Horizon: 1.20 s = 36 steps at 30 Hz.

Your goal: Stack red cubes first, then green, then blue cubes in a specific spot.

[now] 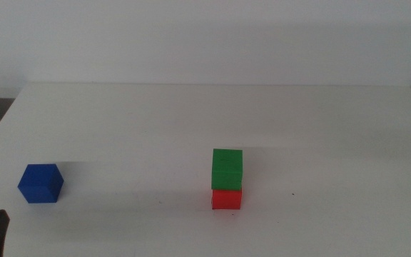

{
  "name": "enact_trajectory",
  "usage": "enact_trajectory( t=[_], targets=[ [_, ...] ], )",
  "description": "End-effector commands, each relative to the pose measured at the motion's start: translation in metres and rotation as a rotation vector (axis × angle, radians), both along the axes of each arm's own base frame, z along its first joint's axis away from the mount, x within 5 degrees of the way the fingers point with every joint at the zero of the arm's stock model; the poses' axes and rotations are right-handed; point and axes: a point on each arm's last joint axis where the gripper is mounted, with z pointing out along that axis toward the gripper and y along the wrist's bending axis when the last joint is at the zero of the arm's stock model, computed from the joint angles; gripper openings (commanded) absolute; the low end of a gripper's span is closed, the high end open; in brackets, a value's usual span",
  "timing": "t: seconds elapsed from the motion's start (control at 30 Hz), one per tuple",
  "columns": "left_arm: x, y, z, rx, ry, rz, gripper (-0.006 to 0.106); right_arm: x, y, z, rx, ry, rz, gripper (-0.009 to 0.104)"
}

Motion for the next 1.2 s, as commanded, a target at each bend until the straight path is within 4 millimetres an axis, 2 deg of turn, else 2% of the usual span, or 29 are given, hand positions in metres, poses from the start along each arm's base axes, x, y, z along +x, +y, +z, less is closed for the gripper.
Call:
enact_trajectory(
  t=[0.0, 0.03, 0.07, 0.17, 0.27, 0.37, 0.47, 0.63, 0.8, 1.0, 1.17],
  targets=[
    [0.0, 0.0, 0.001, -0.004, -0.015, 0.002, 0.094, 0.0, 0.0, 0.0, -0.005, -0.017, 0.007, 0.087],
    [0.0, 0.0, 0.002, -0.004, -0.007, 0.002, 0.094, 0.0, 0.0, 0.0, -0.005, -0.017, 0.007, 0.087],
    [0.001, 0.0, 0.012, -0.002, 0.025, 0.004, 0.094, 0.0, 0.0, 0.0, -0.005, -0.017, 0.007, 0.087],
    [0.02, 0.001, 0.062, -0.003, 0.249, 0.024, 0.094, 0.0, 0.0, 0.0, -0.005, -0.017, 0.007, 0.087],
    [0.054, 0.001, 0.113, 0.031, 0.544, 0.02, 0.094, 0.0, 0.0, 0.0, -0.003, -0.014, 0.009, 0.087],
    [0.085, 0.0, 0.141, 0.056, 0.788, 0.003, 0.094, -0.001, -0.001, 0.0, -0.001, -0.015, 0.009, 0.087],
    [0.124, -0.002, 0.157, 0.039, 0.956, -0.016, 0.094, 0.0, -0.001, 0.0, -0.004, -0.018, 0.007, 0.087],
    [0.183, -0.004, 0.15, 0.043, 1.094, -0.035, 0.094, 0.0, -0.001, 0.0, -0.004, -0.018, 0.007, 0.087],
    [0.222, 0.0, 0.116, -0.083, 1.24, 0.047, 0.094, 0.0, -0.001, 0.0, -0.004, -0.018, 0.007, 0.087],
    [0.247, 0.006, 0.079, -0.07, 1.333, 0.09, 0.094, 0.0, -0.001, 0.0, -0.004, -0.018, 0.007, 0.087],
    [0.256, 0.006, 0.052, -0.117, 1.281, 0.121, 0.094, 0.0, -0.001, 0.0, -0.004, -0.018, 0.007, 0.087]
  ],
)
